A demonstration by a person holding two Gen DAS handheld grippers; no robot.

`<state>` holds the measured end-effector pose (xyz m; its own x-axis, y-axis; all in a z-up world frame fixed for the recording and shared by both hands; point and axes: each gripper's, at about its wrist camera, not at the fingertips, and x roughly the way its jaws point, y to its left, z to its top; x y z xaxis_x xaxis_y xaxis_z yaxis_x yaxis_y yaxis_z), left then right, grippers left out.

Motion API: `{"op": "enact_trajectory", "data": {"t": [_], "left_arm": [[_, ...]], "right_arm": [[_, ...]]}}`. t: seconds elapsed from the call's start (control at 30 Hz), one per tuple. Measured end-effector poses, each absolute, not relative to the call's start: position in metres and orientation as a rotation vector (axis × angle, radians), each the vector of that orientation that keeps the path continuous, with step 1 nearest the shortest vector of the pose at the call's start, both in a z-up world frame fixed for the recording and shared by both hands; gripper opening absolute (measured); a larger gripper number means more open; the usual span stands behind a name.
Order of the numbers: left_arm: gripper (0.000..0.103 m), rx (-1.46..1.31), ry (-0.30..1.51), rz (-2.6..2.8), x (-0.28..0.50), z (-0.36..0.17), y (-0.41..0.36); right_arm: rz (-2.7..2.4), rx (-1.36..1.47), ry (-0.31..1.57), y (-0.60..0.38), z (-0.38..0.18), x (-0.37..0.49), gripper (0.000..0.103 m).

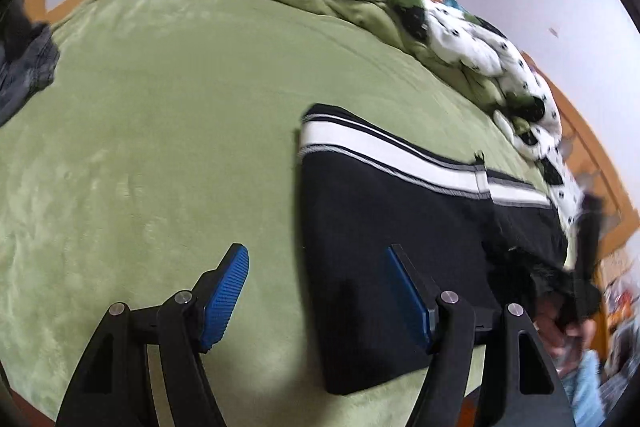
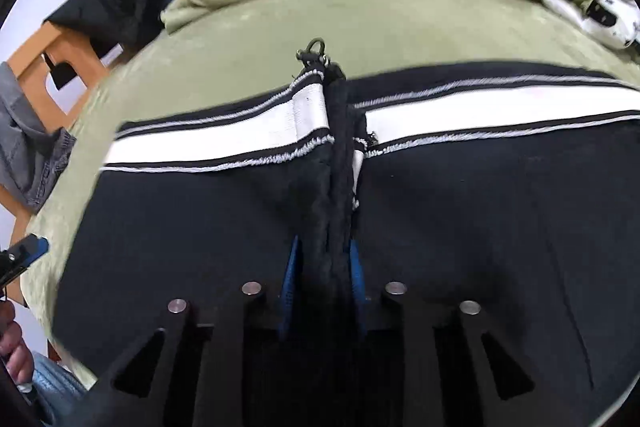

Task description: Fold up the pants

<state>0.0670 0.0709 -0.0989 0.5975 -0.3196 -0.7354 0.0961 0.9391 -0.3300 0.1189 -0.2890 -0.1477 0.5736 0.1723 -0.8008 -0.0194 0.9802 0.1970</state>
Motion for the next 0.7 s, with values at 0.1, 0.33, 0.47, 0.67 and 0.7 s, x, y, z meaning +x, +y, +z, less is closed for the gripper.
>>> {"op": "enact_trajectory", "data": {"t": [0.1,0.33,0.47,0.67,0.7], "left_arm": [[0.068,-0.217,0.944,-0.232,0.053,-0.112,0.057],[0.07,-0.12,0.993,-0.191,0.01,-0.144,0.042],[0.07,-0.099,1.011,-0.185,0.001,-0.13,0.044],[0.069,-0.122,0.91,-0.216,0.002,-0.061,0.052],[0.07,-0.127,0.885,-0.22,0.004,-0.044,0.053]], "right_arm": [[0.111,0.157,0.857,-0.289,-0.122,0.076,0.035],[0.104,0.082,0.931,-0.289,-0.156,0.023,0.041],[0.113,0.109,0.897,-0.298,-0.146,0.007,0.042],[0.049,0.116,0.823,-0.326,-0.103,-0.026,0.042],[0.037,0.121,0.808,-0.332,-0.093,-0.03,0.042]]}}
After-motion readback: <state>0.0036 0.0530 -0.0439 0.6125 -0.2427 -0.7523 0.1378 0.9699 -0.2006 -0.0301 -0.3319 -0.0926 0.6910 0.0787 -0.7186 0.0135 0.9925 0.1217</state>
